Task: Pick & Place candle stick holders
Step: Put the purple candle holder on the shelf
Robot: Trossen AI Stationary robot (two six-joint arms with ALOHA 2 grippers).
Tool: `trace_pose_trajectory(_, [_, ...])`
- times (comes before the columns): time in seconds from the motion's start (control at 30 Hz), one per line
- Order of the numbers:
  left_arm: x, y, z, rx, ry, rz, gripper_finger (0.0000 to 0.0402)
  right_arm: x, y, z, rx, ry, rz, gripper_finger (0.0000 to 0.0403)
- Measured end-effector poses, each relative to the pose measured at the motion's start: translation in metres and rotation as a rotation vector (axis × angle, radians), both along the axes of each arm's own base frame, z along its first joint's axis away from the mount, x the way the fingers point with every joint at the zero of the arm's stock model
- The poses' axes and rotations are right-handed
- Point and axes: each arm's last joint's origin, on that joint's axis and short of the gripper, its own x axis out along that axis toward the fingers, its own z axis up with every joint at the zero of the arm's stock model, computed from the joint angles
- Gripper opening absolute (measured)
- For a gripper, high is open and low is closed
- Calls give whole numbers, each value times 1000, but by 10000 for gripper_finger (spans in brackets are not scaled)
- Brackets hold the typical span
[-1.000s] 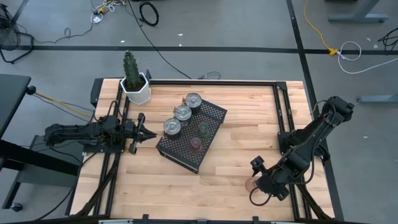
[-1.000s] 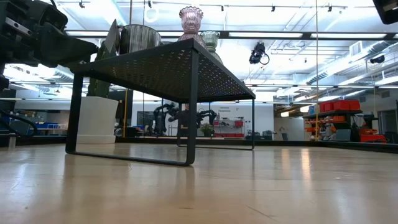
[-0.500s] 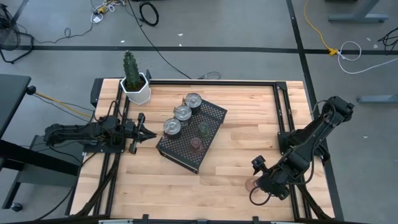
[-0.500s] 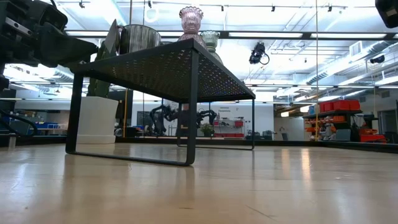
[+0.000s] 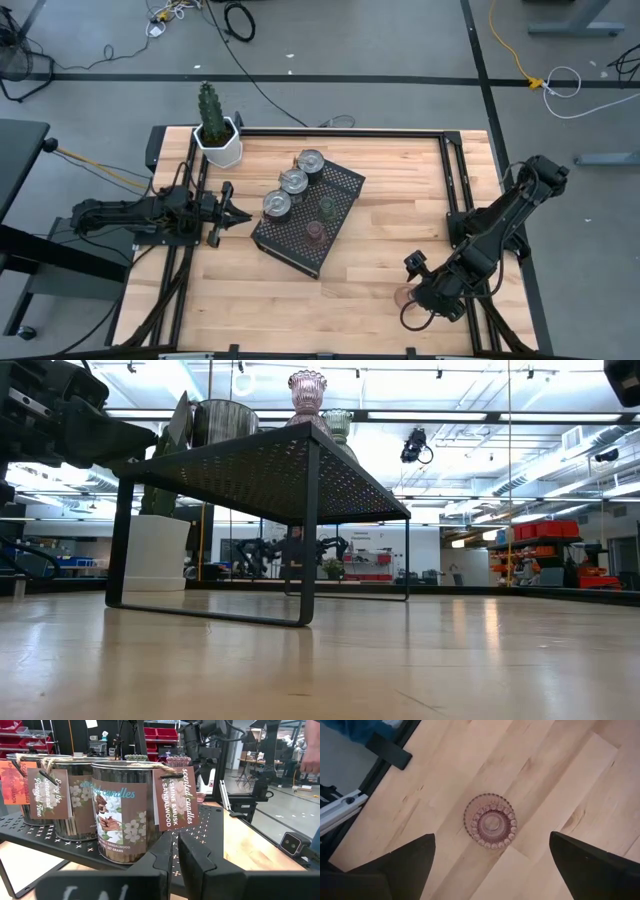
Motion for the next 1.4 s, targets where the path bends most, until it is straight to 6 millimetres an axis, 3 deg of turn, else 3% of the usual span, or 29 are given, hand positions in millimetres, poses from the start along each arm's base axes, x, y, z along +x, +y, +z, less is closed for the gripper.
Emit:
trace_pose_trajectory(0.47, [0,0,0,0,0,0,34,13,12,-26,-101,18,52,391])
trace_pose_trajectory(1.03, [0,0,0,0,0,0,34,21,20,-45,-132,48,60,389])
trace_pose_trajectory(1.4, [0,0,0,0,0,0,34,21,21,-46,-129,58,60,338])
